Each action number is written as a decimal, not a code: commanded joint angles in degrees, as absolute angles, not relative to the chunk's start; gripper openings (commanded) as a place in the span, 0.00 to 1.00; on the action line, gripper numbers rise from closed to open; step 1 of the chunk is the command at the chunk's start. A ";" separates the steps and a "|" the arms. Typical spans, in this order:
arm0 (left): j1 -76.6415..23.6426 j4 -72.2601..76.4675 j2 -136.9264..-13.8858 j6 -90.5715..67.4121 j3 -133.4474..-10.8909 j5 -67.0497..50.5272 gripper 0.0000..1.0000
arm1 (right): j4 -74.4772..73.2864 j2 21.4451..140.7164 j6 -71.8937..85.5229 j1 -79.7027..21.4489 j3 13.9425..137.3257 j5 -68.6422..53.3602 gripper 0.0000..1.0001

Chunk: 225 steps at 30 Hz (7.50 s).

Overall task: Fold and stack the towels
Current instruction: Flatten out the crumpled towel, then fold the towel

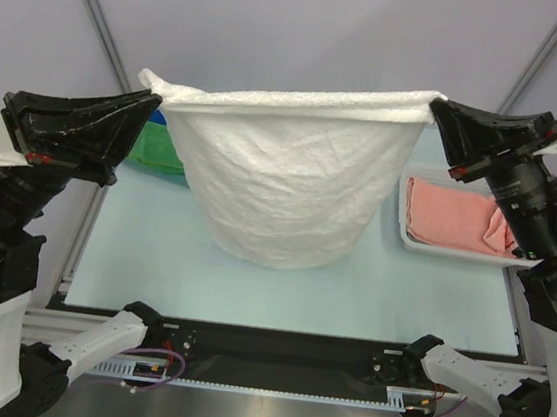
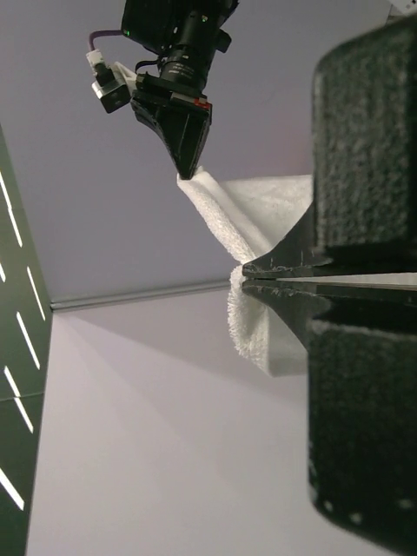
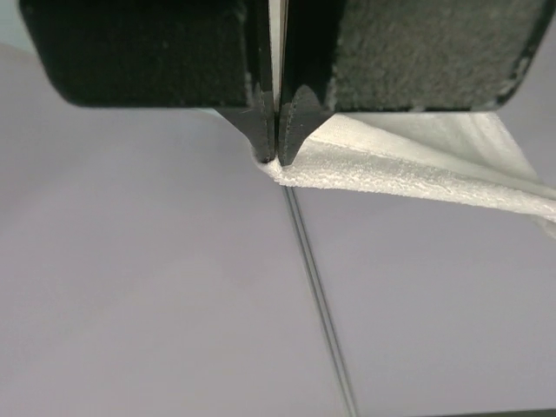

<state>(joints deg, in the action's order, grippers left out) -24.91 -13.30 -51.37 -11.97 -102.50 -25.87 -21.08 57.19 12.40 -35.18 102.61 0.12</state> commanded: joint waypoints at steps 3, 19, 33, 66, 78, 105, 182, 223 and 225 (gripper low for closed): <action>-25.05 -6.42 -55.54 -12.04 -108.27 -29.09 0.00 | -16.96 58.62 8.97 -34.89 108.71 -1.05 0.00; -23.65 -6.95 -69.14 -10.10 -107.15 -19.08 0.00 | -15.21 71.53 4.57 -33.23 110.04 1.41 0.00; -15.91 2.47 -111.21 -15.12 -117.04 -15.04 0.00 | 1.49 107.82 22.14 -8.88 112.92 -17.49 0.00; -12.92 6.24 -113.12 -21.62 -90.01 -17.32 0.00 | -9.31 115.49 27.51 -5.62 96.08 -20.04 0.00; -17.13 4.48 -105.92 -23.02 -73.49 -12.93 0.36 | -15.64 113.64 26.90 -8.34 88.33 -15.74 0.28; -17.75 -8.88 -109.33 -27.95 -75.32 6.77 0.47 | -21.53 112.59 24.17 -13.01 84.38 5.54 0.36; -16.87 -9.40 -119.62 -26.54 -85.87 0.44 0.05 | -22.85 121.46 24.00 -14.33 92.20 8.61 0.34; -16.61 -10.72 -114.61 -25.05 -87.19 -1.76 0.00 | -24.87 115.49 22.67 -12.83 94.22 8.97 0.00; -16.61 -10.81 -114.35 -25.14 -86.49 -1.58 0.00 | -24.96 115.40 22.59 -12.83 94.04 8.88 0.00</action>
<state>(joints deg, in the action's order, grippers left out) -17.06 -11.27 -118.48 -26.41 -85.76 -0.89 -25.02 118.98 23.42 -13.10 92.82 8.56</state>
